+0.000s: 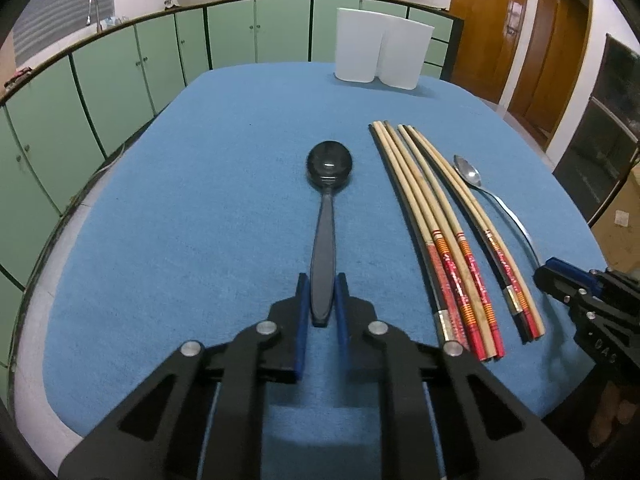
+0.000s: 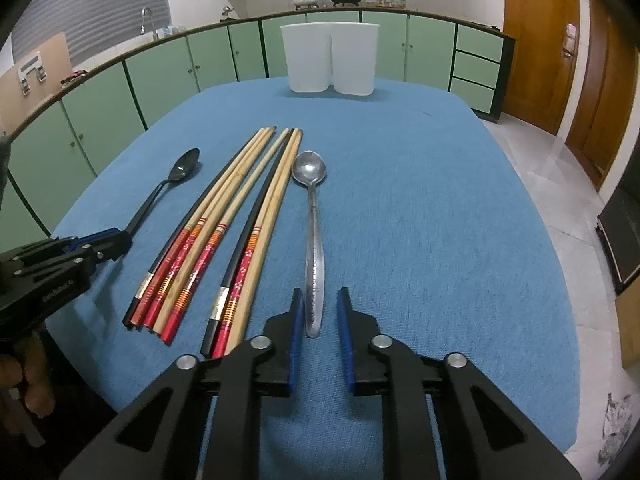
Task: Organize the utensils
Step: 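Close the left tool on the black spoon handle while the right tool grips the metal spoon, then carry the black spoon with the left tool while the right tool carries the metal spoon to the white holder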
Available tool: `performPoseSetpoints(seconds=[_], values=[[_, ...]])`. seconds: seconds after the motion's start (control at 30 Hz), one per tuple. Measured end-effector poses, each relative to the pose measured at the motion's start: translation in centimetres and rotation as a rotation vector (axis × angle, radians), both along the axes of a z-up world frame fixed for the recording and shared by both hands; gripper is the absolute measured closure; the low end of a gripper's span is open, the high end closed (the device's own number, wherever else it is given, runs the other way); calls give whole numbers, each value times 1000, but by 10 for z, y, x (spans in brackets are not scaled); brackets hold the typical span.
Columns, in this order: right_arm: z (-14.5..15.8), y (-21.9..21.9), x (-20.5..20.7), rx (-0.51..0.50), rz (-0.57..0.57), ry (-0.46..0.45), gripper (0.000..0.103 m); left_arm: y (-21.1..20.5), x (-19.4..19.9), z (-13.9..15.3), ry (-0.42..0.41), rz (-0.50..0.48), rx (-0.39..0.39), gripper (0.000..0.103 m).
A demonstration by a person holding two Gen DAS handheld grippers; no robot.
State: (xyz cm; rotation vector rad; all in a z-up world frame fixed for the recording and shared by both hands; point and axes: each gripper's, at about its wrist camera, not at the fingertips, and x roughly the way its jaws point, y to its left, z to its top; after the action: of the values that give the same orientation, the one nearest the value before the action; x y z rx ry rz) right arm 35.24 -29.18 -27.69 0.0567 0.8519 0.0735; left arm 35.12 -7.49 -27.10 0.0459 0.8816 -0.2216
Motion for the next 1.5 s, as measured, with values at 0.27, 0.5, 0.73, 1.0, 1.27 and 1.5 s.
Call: performPoseSetpoints(seconds=[0.27, 0.5, 0.73, 1.0, 1.27, 1.5], values=[[19, -4, -7, 37, -5, -26, 94, 6, -1, 16, -5, 10, -28, 92], [52, -1, -10, 42, 2, -87, 94, 11, -2, 41, -44, 17, -39, 92], [77, -3, -2, 44, 5, -130, 94, 12, 1, 62, -81, 9, -37, 92], [99, -1, 6, 24, 16, -161, 94, 12, 7, 85, -123, -6, -39, 92], [113, 1, 7, 1, 29, -177, 94, 12, 13, 105, -152, -24, -46, 92], [126, 4, 9, -28, 45, -191, 94, 14, 18, 118, -163, -46, -53, 92]])
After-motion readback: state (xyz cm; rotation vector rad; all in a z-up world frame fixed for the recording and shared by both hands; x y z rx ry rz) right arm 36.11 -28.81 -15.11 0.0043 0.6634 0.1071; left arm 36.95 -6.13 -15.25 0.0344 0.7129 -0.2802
